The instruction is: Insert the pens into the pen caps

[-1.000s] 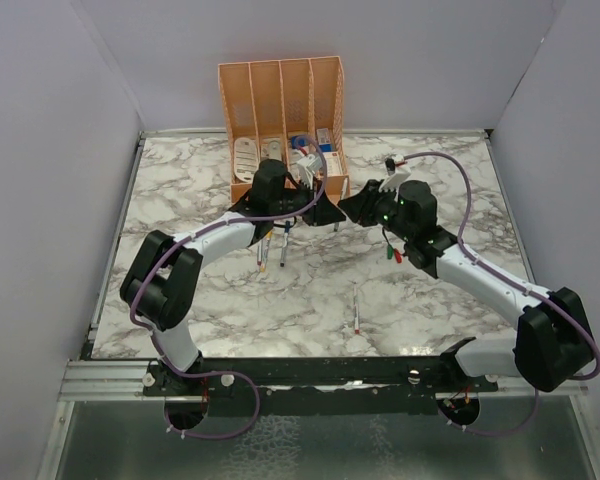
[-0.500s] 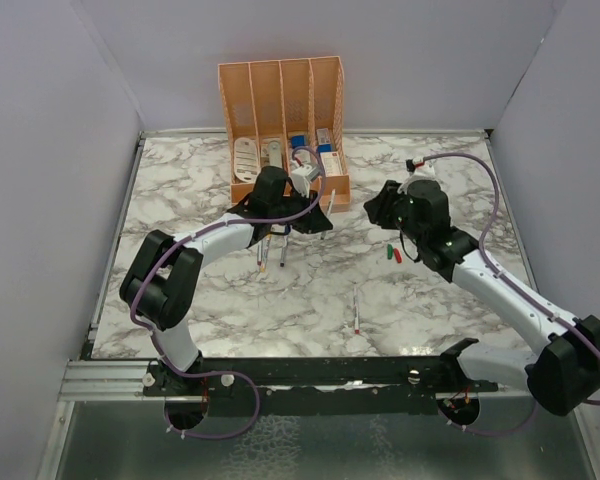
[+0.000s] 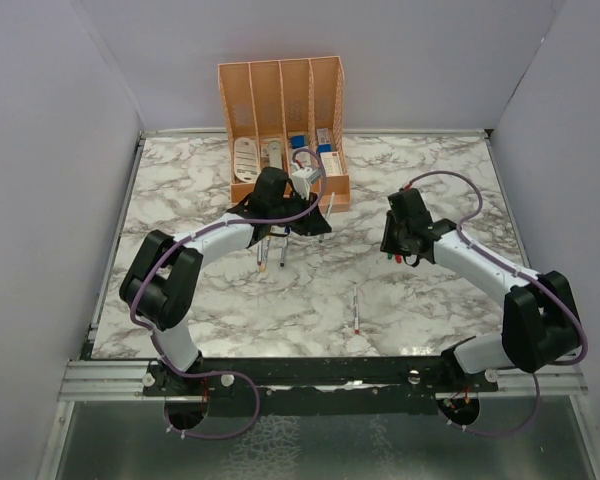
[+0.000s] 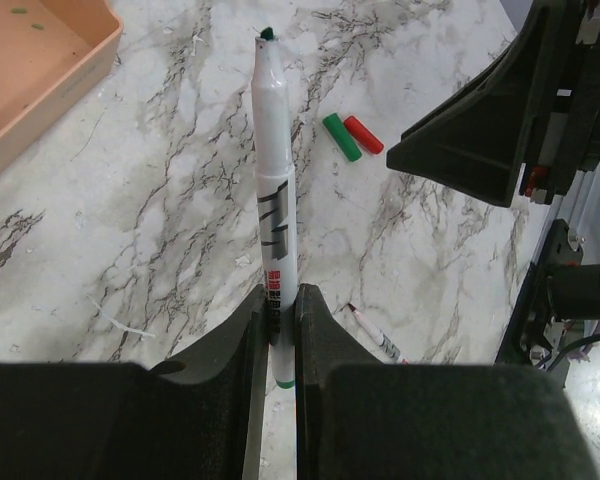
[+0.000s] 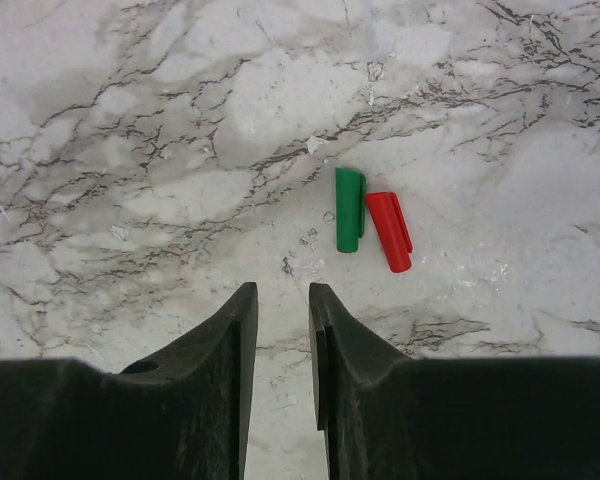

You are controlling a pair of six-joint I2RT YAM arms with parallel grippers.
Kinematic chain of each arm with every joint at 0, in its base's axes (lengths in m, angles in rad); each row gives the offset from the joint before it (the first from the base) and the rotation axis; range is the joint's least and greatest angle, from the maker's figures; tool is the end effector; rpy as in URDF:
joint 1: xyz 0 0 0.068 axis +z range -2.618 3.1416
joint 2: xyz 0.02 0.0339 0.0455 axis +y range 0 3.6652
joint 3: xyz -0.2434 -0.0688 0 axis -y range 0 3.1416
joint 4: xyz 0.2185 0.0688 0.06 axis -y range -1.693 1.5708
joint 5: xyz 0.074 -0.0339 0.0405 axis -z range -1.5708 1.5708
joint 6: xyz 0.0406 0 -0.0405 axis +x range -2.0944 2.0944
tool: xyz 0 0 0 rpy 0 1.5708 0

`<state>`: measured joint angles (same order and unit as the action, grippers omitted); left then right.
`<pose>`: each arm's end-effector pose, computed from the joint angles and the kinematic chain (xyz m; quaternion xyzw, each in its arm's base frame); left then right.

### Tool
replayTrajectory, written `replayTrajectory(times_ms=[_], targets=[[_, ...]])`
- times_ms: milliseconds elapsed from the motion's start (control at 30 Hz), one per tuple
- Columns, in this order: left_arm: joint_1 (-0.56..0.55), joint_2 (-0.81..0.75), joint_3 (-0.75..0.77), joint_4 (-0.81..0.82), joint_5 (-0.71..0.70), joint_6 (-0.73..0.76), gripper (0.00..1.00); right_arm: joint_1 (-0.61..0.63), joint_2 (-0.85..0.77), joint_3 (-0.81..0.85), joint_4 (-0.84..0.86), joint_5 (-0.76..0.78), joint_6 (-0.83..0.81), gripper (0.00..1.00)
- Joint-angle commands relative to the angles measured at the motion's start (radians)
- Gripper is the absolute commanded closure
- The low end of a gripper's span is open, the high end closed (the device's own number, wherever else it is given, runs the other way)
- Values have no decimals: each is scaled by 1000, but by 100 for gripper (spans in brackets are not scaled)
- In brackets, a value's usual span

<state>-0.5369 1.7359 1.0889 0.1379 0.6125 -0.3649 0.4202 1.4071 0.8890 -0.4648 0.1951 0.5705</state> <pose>0.3010 -0.2063 0.2175 0.2227 0.8061 -0.4444 0.3212 0.2433 0.1001 0.2028 0.0997 0.9478 0.0551 0.2980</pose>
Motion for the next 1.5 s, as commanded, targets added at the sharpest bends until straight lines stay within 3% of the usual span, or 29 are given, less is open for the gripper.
replayTrajectory(times_ms=[0, 400, 1467], targets=[[0, -25, -5, 13, 21, -5, 100, 2, 30, 24, -50, 6, 3, 72], [0, -15, -2, 19, 50, -16, 100, 0, 141, 40, -85, 6, 20, 59], [0, -7, 12, 2, 23, -22, 100, -57, 358, 107, -43, 16, 14, 59]])
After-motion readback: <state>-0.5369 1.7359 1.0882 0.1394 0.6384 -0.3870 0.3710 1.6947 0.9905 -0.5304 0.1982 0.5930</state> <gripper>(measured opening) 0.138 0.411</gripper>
